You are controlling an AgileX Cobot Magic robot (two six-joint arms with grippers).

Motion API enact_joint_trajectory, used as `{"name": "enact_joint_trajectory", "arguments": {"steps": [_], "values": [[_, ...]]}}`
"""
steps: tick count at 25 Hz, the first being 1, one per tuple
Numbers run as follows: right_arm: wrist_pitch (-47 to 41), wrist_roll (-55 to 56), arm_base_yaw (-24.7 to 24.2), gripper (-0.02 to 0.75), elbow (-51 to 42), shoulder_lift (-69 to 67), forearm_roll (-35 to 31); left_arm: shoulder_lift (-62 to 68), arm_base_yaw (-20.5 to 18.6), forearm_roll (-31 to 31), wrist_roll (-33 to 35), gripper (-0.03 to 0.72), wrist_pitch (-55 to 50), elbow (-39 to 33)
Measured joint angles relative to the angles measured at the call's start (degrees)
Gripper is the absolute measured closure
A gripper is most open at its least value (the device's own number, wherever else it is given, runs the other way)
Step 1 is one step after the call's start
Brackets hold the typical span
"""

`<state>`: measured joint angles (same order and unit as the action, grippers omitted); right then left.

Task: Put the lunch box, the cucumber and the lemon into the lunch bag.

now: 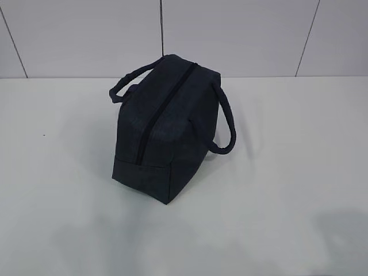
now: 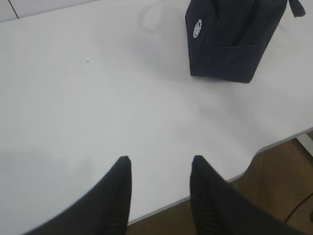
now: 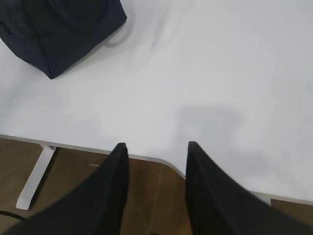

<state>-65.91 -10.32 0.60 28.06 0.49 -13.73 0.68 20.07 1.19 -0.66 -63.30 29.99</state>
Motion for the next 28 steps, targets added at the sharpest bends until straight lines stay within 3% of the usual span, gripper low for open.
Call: {"name": "enact_joint_trajectory", "arguments": {"steps": [14,28], "values": [[-0.1,0.0,0.0,0.442,0.2,0.4,-0.2,0.0,-15.5,0.0,-0.1,0.399,0.1,0.0],[-0.2,0.0,0.1,0.442,0.2,0.4,-0.2,0.0,-16.8,0.0,-0.1,0.399,0.1,0.0]]}}
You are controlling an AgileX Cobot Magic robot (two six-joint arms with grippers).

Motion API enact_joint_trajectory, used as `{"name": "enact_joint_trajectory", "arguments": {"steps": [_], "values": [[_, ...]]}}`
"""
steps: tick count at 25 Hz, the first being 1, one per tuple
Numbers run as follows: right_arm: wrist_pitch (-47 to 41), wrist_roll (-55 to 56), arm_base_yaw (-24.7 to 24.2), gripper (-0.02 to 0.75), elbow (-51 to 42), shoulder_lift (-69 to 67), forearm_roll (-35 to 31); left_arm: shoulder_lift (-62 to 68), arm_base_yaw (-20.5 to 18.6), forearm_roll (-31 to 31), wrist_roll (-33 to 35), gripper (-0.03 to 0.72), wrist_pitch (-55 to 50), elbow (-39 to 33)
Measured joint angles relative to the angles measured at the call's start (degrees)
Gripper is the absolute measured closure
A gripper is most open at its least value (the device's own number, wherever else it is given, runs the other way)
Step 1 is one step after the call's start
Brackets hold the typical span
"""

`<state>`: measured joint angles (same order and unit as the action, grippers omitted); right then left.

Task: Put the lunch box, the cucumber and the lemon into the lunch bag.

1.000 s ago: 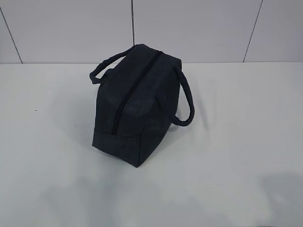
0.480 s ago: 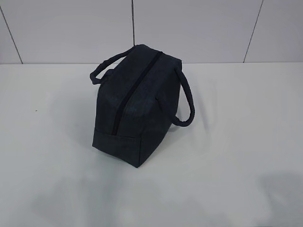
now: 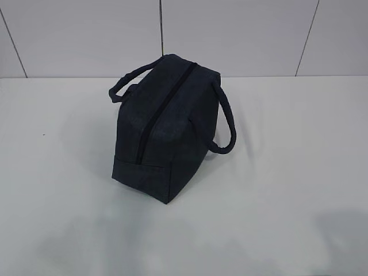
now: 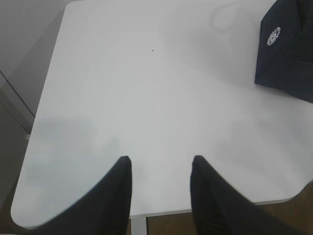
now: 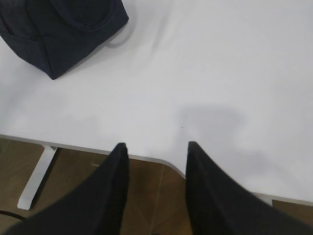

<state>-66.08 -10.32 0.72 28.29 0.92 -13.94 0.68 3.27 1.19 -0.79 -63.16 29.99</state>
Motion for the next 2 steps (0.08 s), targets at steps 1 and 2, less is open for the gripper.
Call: {"name": "enact_joint_trajectory", "arguments": {"steps": [1,2], "values": [[0.0,0.0,0.0,0.442,0.0,0.0,0.0,0.0,0.0,0.0,0.0,0.399,0.0,0.0],[0.0,0.0,0.0,0.442,0.0,0.0,0.0,0.0,0.0,0.0,0.0,0.399,0.0,0.0]]}}
